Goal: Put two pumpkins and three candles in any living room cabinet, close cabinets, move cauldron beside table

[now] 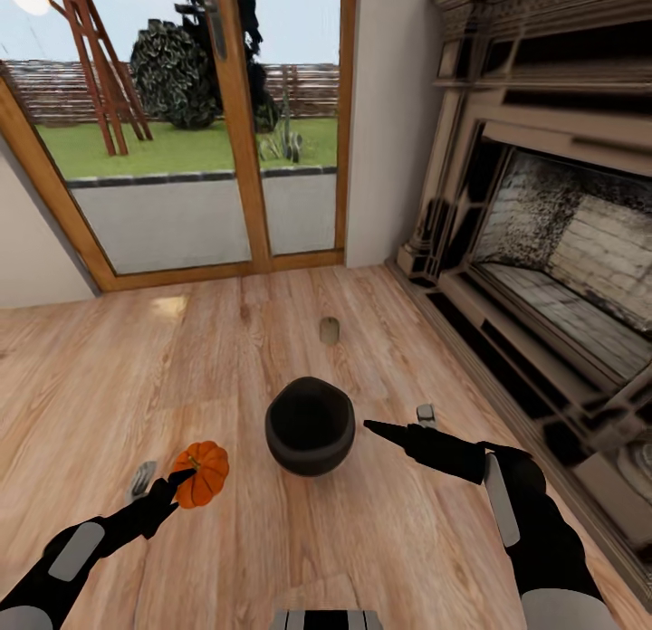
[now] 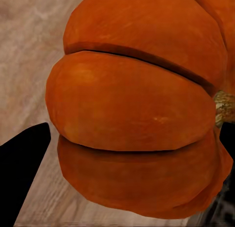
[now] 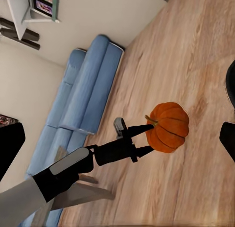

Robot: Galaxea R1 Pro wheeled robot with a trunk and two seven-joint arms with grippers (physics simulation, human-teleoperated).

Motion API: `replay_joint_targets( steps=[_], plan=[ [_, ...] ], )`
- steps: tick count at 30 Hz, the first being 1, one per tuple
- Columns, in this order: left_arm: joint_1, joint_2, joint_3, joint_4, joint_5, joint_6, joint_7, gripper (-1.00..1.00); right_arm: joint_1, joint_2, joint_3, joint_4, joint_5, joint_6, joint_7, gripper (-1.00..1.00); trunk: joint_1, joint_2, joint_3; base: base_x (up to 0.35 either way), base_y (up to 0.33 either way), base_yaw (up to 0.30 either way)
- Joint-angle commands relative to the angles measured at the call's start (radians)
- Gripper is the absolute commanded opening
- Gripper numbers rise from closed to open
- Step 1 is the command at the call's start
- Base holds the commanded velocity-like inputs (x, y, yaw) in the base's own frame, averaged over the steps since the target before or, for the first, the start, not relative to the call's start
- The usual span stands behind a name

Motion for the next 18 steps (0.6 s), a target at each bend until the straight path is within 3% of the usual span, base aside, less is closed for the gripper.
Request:
replay_joint_targets(
  steps=[1,7,18],
  plan=[
    [0.0,0.0,0.004,0.0,0.001,0.008,0.001,-1.0,-0.001,0.001,-0.002,0.0,0.0,0.005,0.003,1.0,-0.001,0.0,0.003,-0.316,0.0,0.0],
    [0.0,-0.001,0.004,0.0,0.0,0.008,0.001,-1.0,-0.001,0.001,-0.002,0.0,0.0,0.004,0.001,1.0,-0.004,0.001,0.026,-0.267,0.0,0.0],
    [0.0,0.0,0.004,0.0,0.001,0.008,0.001,-1.0,-0.001,0.001,-0.002,0.0,0.0,0.004,-0.001,1.0,-0.009,0.004,0.069,-0.035,0.0,0.0]
  ],
)
